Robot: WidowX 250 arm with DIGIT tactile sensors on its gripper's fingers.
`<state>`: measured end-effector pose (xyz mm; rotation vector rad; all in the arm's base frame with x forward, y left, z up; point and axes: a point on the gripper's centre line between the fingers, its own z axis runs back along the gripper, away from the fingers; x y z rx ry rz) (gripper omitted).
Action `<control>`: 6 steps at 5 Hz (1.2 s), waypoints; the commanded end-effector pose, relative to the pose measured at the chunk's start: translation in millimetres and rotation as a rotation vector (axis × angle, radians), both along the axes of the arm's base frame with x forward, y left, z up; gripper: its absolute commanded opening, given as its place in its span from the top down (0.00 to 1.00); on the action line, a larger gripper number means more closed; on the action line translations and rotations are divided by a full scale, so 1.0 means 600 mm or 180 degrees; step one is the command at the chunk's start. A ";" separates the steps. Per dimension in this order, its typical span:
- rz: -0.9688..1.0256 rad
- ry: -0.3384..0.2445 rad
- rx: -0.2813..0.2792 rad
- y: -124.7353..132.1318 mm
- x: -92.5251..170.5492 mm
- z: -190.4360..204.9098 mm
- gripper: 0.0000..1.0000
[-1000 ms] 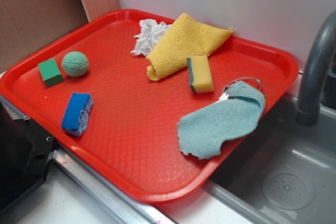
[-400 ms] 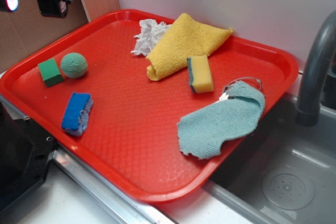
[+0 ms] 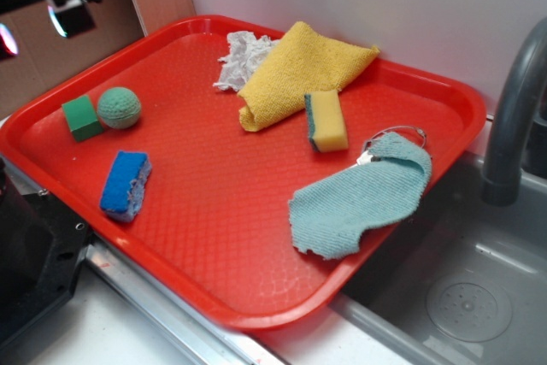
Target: Grab the green block.
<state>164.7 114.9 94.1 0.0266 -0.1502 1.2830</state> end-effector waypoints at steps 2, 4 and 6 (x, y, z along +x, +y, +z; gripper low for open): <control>0.0114 0.0240 0.0019 0.017 0.013 -0.063 0.00; -0.0055 0.0328 0.0133 0.019 -0.024 -0.065 0.00; -0.0442 0.0411 0.0120 0.028 -0.009 -0.130 0.00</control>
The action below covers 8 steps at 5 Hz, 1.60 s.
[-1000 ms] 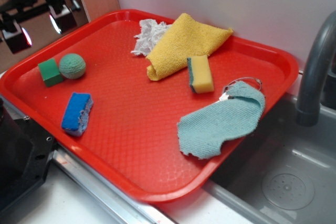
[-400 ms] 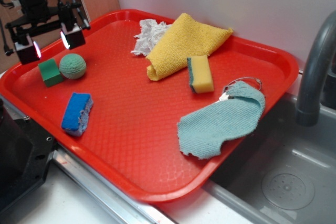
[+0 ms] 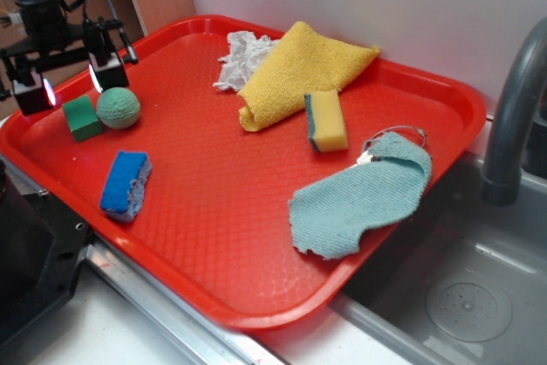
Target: Grab the green block.
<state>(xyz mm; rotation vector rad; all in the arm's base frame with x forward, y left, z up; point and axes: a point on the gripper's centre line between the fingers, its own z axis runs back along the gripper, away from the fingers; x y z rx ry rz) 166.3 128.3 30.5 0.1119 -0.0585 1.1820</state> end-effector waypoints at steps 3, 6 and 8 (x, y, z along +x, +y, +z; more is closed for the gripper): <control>-0.1033 0.0114 0.0100 -0.027 0.003 0.040 1.00; -0.3405 -0.0224 0.0331 -0.195 0.067 0.273 1.00; -0.3499 -0.0076 0.0320 -0.215 0.068 0.271 1.00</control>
